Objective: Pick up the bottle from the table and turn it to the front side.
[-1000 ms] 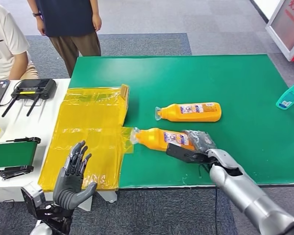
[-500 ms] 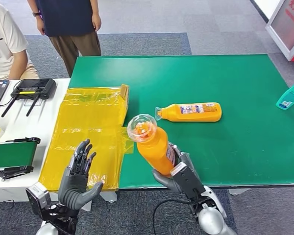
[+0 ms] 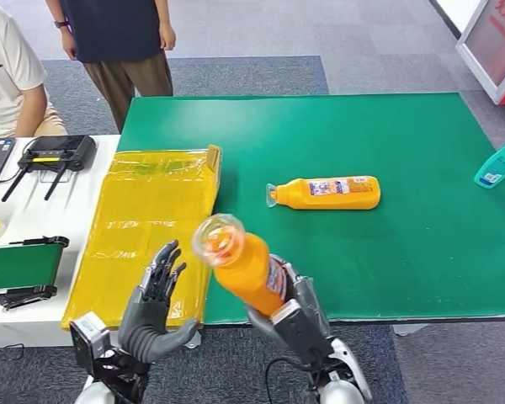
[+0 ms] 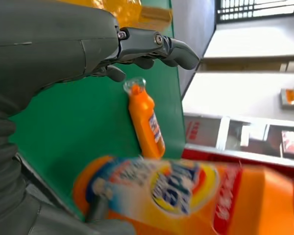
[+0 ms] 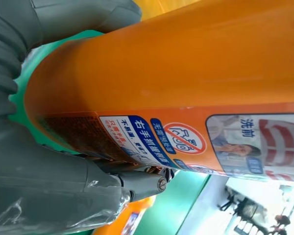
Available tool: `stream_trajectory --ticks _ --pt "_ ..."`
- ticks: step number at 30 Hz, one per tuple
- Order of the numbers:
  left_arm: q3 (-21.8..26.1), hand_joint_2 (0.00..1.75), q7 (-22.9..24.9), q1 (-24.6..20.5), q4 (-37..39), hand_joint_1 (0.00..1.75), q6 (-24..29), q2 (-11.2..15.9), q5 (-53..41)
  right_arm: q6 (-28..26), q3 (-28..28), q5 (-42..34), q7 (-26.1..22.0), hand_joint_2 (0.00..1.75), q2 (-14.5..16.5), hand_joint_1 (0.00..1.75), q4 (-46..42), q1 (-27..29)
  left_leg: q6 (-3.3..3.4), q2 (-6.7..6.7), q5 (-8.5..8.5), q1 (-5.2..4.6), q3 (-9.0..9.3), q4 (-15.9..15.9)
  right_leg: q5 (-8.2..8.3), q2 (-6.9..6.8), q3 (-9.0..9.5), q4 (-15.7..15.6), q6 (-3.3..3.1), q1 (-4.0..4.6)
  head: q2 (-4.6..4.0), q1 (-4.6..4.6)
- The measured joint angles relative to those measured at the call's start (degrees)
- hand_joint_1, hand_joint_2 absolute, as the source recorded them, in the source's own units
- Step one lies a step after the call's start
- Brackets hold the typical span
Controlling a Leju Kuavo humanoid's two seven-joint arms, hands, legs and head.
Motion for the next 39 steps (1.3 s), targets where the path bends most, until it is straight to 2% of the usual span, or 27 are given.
stream_trajectory --ticks 7,15,19,33,35,37,39 --pt "-7.93 1.75 1.51 -3.32 1.40 0.00 1.49 -0.26 -1.94 -5.91 8.38 5.58 1.43 1.75 0.03 1.75 6.80 -1.26 0.00 0.00 -0.01 0.00 0.00 0.00 0.00 0.00 0.00 0.00 0.00 -0.01 0.00 0.01" --pt "-10.48 1.75 1.97 -4.72 3.34 0.01 1.88 -0.16 -1.85 -9.36 13.46 7.16 2.43 1.75 -1.97 1.75 13.11 -3.62 0.00 0.02 0.00 -0.02 0.02 0.00 0.00 0.02 -0.01 -0.01 0.01 -0.02 0.00 0.02" --pt "-11.17 1.75 1.96 -5.23 3.96 1.75 2.24 0.13 -2.34 -9.63 14.72 5.97 2.88 1.75 -2.54 1.75 14.56 -4.06 0.00 0.02 -0.01 -0.02 0.02 0.00 0.00 0.02 -0.03 -0.01 0.00 -0.01 0.00 0.01" --pt "-12.90 1.75 2.49 -6.15 4.74 1.75 2.69 0.75 -4.71 -13.87 15.34 5.60 3.93 1.75 -4.22 1.75 13.12 -3.11 0.00 0.02 -0.01 -0.02 0.01 0.00 -0.01 0.02 0.00 -0.01 0.01 -0.02 0.00 0.01" --pt "-13.10 1.75 2.51 -6.24 4.74 1.75 2.69 0.77 -4.82 -14.31 15.27 6.31 4.30 1.75 -4.55 1.66 12.38 -2.81 0.00 0.02 -0.01 -0.02 0.01 0.00 -0.01 0.02 0.00 -0.01 0.01 -0.02 0.00 0.01" --pt "-13.30 1.75 2.51 -6.28 4.74 1.75 2.69 0.78 -4.87 -14.50 15.16 6.78 4.56 1.75 -4.81 0.80 11.72 -2.50 0.00 0.02 -0.01 -0.02 0.01 0.00 -0.01 0.02 0.00 0.00 0.00 -0.02 0.00 0.01" --pt "-13.54 1.75 2.52 -6.33 4.74 1.75 2.83 0.78 -4.82 -14.60 15.03 7.05 4.68 1.75 -5.04 0.01 11.05 -2.22 0.00 0.02 -0.01 -0.02 0.01 0.00 -0.01 0.02 0.00 0.00 0.00 -0.02 0.00 0.01"
